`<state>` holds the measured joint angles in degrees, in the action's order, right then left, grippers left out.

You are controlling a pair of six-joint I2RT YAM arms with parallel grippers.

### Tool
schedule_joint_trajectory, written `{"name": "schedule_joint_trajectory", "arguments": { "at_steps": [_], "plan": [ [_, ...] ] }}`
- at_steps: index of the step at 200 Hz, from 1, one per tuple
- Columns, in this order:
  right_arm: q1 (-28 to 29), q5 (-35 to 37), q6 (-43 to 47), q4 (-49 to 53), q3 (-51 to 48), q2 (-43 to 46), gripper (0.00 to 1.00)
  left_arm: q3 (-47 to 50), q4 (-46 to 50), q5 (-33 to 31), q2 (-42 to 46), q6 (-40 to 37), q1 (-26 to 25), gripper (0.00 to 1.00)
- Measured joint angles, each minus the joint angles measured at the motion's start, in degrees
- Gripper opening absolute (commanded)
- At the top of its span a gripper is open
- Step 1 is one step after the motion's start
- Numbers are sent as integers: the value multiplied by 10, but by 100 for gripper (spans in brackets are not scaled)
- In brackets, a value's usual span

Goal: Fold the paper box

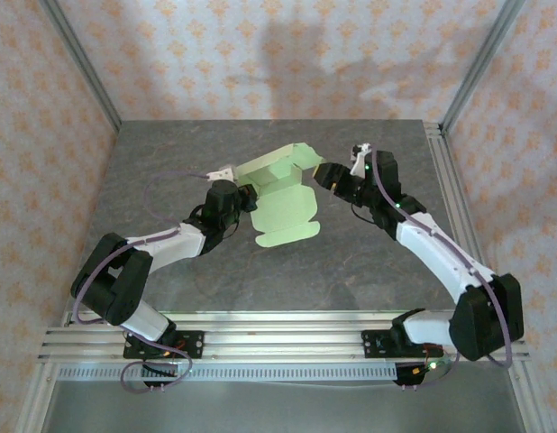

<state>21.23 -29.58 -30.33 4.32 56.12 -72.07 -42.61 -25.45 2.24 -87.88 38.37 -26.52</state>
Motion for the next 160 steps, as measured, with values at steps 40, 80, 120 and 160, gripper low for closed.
{"name": "schedule_joint_trajectory", "arguments": {
  "at_steps": [40, 80, 120, 160],
  "plan": [
    [37, 84, 61, 108, 102, 8, 64, 0, 9, -59, 0, -1, -2, 0],
    [107, 155, 112, 190, 257, -55, 63, 12, 8, -105, 0, -10, -5, 0],
    [163, 208, 155, 271, 413, -178, 60, 21, -7, -119, -21, -9, -5, 0],
    [193, 232, 183, 360, 559, -305, 58, 22, -23, -120, -37, -9, -5, 0]
  ]
}}
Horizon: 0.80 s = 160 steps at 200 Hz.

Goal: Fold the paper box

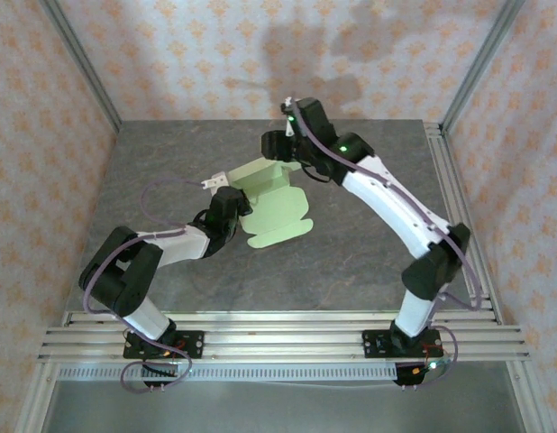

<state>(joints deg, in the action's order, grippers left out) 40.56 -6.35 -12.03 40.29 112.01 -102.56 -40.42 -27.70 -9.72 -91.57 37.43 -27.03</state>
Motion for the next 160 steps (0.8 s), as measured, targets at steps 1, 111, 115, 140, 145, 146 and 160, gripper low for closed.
{"name": "schedule_joint_trajectory", "arguments": {
  "at_steps": [1, 111, 115, 140, 145, 146, 160],
  "plan": [
    [0, 0, 0, 2, 2, -2, 58, 0, 0, 0, 0, 0, 0, 0],
    [7, 0, -24, 95, 73, -109, 54, 0, -4, 0, 0, 0, 0, 0],
    [6, -1, -26, 95, 72, -109, 54, 0, -4, 0, 0, 0, 0, 0],
    [-1, -15, -37, 94, 71, -109, 54, 0, -4, 0, 0, 0, 0, 0],
    [-3, -18, -39, 94, 70, -109, 54, 0, -4, 0, 0, 0, 0, 0],
    [-4, -20, -40, 94, 70, -109, 54, 0, -4, 0, 0, 0, 0, 0],
    [-10, -34, -48, 89, 66, -109, 53, 0, -4, 0, 0, 0, 0, 0]
  ]
}}
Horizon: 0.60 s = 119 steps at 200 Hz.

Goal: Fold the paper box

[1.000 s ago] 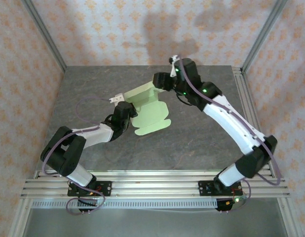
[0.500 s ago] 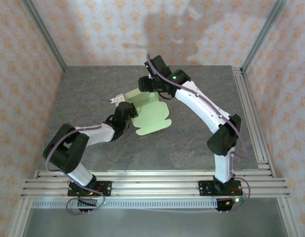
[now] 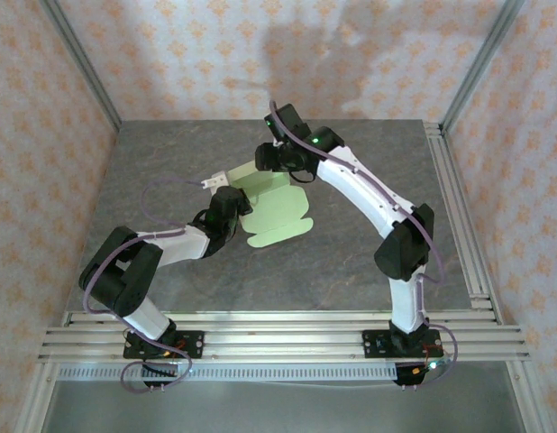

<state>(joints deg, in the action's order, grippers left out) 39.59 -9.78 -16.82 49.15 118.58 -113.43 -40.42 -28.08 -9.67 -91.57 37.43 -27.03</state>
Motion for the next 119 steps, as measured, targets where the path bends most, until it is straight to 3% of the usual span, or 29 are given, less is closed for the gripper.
{"name": "schedule_joint_trajectory", "arguments": {
  "at_steps": [67, 119],
  "plan": [
    [-15, -24, -14, -12, -5, 0, 52, 0, 0, 0, 0, 0, 0, 0],
    [-16, -46, -24, -13, -5, -7, 36, 0, 0, 0, 0, 0, 0, 0]
  ]
}}
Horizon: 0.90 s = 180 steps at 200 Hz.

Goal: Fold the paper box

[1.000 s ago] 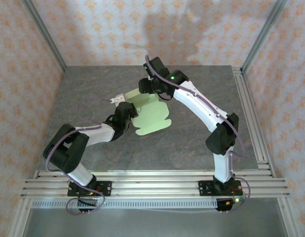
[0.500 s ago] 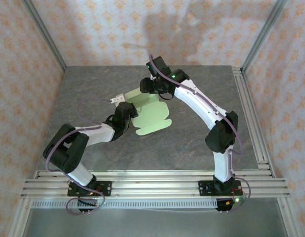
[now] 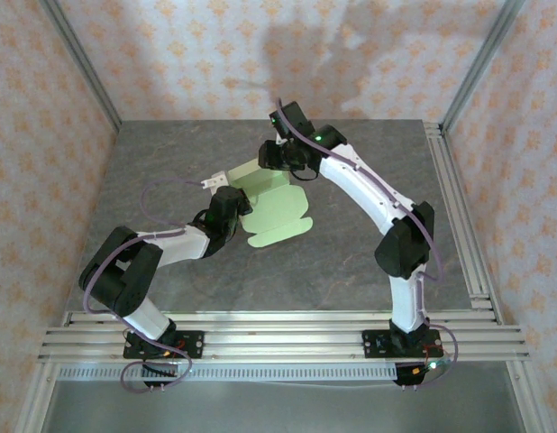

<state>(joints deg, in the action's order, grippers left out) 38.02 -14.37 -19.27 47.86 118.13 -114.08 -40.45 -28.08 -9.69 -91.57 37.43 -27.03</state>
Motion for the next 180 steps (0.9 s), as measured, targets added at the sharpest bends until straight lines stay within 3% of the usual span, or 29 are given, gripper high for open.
{"name": "schedule_joint_trajectory", "arguments": {
  "at_steps": [53, 87, 114, 132, 143, 166, 180],
  "plan": [
    [-6, -22, -15, -8, 1, -15, 23, 0, 5, -3, 0, 0, 0, 0],
    [-6, -27, -23, -13, 1, -15, 0, 0, 5, -3, 0, 0, 0, 0],
    [-6, -32, -27, -19, 2, -15, 0, 0, 5, -3, 0, 0, 0, 0],
    [-6, -33, -28, -21, 2, -15, 27, 0, 5, -3, 0, 0, 0, 0],
    [-6, -33, -29, -21, 2, -15, 30, 0, 4, -3, 0, 0, 0, 0],
    [-6, -36, -28, -23, 2, -16, 1, 0, 4, -3, 0, 0, 0, 0],
    [-6, -39, -29, -28, 2, -16, 0, 0, 4, -2, 0, 0, 0, 0]
  ]
}}
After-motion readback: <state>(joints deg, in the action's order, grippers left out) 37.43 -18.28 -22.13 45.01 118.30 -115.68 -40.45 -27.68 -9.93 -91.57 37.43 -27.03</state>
